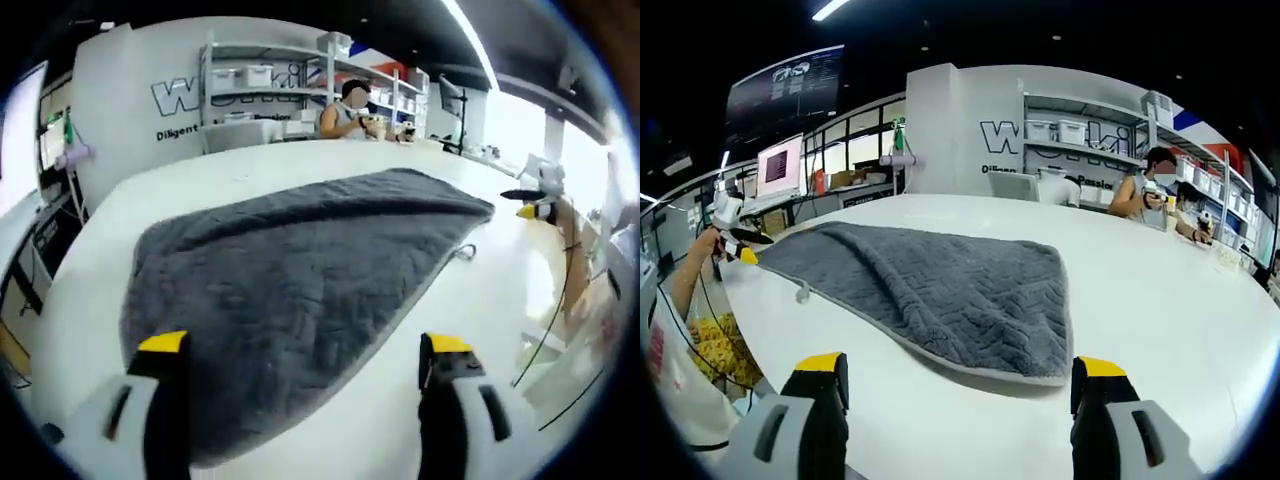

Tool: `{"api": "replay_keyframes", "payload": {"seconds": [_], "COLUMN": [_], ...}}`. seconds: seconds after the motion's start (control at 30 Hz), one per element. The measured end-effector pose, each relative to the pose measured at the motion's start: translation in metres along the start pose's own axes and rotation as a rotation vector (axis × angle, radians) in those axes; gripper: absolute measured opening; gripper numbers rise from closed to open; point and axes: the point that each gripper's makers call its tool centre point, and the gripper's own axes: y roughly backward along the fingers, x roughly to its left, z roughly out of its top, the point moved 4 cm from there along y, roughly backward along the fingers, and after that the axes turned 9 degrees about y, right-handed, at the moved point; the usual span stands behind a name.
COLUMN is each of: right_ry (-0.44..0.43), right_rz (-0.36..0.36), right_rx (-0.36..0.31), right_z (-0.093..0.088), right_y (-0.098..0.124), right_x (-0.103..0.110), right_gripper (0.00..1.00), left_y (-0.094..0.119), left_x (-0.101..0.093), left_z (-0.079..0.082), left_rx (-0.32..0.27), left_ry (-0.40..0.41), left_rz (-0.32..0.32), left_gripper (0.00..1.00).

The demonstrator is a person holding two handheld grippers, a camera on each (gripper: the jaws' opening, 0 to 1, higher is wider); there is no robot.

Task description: Fold the towel on the table until its edges align and the towel forms a compact rectangular stack.

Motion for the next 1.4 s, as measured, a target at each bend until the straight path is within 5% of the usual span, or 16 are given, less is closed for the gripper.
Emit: {"api": "replay_keyframes", "payload": {"seconds": [0.7,1.13,1.27,1.4], "right_ry": [-0.017,-0.021,-0.021,-0.018], "right_rz": [0.005,0.004,0.009,0.012], "right_rx": [0.011,0.013,0.011,0.014], "right_z": [-0.008,-0.009,-0.007,-0.007], "right_y": [-0.007,-0.006,-0.007,-0.007], "right_x": [0.001,0.002,0.004,0.004], "right_gripper": [0.95,0.95,0.95,0.94], "left_y": [0.008,0.002,0.005,0.007], "left_x": [-0.005,0.005,0.009,0.01], "left_z": [-0.019,-0.022,-0.023,-0.023], "left_rx": [-0.009,-0.014,-0.006,0.002], "left_ry": [0.01,0.0,-0.051,-0.062], "left_rz": [0.001,0.02,0.057,0.053], "left_gripper": [0.54,0.42,0.19,0.16]}}
